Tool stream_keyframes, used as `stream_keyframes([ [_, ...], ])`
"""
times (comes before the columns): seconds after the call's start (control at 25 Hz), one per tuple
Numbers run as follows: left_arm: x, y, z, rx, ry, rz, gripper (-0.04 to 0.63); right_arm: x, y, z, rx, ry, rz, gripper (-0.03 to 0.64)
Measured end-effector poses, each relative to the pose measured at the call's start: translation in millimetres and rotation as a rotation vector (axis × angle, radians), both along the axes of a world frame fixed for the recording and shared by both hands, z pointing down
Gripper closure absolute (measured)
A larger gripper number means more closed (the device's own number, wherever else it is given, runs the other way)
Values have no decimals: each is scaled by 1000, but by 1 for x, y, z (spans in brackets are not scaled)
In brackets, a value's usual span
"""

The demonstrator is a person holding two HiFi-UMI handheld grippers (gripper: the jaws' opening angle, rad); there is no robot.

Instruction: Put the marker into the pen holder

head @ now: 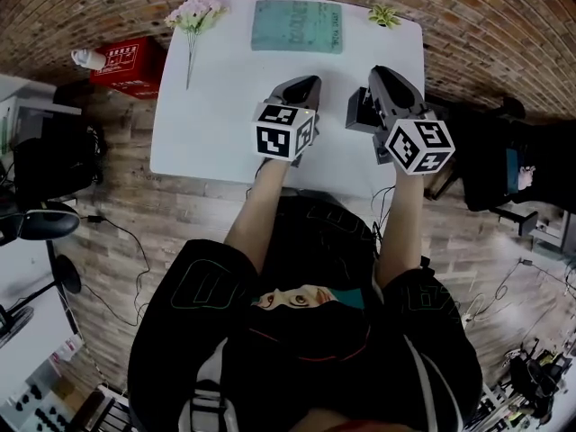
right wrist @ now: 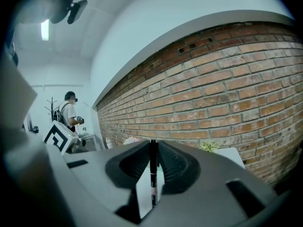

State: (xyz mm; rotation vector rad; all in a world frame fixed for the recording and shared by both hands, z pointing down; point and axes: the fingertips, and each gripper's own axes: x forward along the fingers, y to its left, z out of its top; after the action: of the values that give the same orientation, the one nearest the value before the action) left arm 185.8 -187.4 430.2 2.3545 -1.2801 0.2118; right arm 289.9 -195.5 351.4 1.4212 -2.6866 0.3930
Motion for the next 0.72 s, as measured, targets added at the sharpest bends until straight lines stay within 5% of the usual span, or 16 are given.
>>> stream_keyframes([
  [0.72,17,21,34,-82,-44,61,592,11,20,33,-57,8,61,554],
])
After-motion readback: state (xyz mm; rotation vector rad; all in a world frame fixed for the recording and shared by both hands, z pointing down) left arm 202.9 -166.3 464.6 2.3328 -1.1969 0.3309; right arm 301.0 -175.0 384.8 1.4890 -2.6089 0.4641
